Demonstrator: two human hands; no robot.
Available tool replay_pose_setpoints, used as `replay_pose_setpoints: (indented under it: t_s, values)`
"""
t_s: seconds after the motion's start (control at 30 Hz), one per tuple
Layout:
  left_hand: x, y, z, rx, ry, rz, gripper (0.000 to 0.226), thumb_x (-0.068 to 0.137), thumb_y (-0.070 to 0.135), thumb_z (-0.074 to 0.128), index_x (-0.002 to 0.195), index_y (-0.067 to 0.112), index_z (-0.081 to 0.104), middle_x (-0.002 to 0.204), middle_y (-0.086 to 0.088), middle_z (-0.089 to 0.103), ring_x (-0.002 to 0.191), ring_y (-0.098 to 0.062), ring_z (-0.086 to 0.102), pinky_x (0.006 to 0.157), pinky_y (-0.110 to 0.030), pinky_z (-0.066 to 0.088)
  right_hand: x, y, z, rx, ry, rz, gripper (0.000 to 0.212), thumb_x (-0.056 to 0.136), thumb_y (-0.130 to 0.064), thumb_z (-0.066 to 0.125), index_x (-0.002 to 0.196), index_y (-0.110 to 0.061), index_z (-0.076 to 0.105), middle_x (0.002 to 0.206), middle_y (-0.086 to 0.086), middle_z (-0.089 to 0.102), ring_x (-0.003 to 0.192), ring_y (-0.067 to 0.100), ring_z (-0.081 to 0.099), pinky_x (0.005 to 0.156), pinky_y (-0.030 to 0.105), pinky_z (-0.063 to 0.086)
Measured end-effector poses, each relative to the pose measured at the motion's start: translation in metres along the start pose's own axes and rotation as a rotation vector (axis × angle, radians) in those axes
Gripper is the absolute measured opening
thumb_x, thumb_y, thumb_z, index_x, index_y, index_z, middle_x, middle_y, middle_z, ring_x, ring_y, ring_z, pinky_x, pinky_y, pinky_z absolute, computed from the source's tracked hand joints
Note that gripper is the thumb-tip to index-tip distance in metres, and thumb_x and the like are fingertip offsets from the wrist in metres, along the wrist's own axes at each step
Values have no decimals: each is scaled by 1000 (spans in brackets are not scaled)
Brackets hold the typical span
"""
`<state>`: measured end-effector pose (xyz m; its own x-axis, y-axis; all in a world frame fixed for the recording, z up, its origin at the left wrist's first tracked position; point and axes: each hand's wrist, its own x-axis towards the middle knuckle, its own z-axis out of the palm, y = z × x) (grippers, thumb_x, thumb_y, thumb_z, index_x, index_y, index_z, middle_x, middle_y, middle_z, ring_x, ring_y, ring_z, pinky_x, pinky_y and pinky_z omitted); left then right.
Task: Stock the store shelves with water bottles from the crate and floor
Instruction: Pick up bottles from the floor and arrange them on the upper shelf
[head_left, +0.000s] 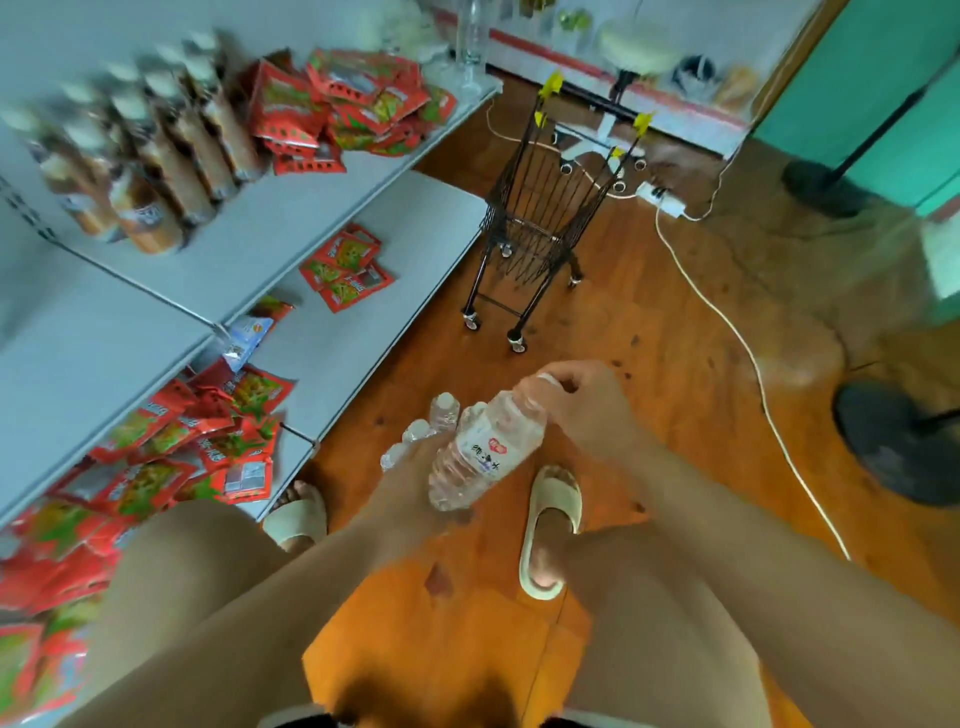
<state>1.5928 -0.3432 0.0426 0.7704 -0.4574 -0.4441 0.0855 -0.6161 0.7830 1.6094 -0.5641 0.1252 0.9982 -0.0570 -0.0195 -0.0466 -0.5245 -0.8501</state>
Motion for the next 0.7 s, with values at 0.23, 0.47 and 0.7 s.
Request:
replay_pose_setpoints:
  t_s: [0.23, 0.47, 0.7]
  values:
    - [-122, 19, -32, -20, 257, 90, 55, 67, 43, 85, 113, 35, 56, 90, 17, 72, 74, 6, 67, 59, -15, 50, -53, -66, 28, 484, 89, 144, 48, 98, -42, 60, 101, 4, 72, 62, 10, 58, 44, 4, 49, 44, 13, 36]
    - [-215, 15, -55, -214, 528, 105, 41, 72, 19, 85, 105, 26, 61, 88, 15, 75, 73, 3, 66, 64, -20, 50, -106, -124, 118, 781, -73, 213, 55, 80, -58, 72, 118, -17, 71, 112, 5, 76, 111, 24, 69, 88, 42, 55]
    - [-302, 16, -95, -293, 818, 131, 50, 71, 39, 87, 113, 28, 61, 101, 11, 76, 91, -9, 73, 83, -39, 59, -129, -223, 155, 687, -368, -109, 25, 93, -20, 72, 116, -12, 68, 110, 6, 77, 106, 21, 72, 93, 38, 56]
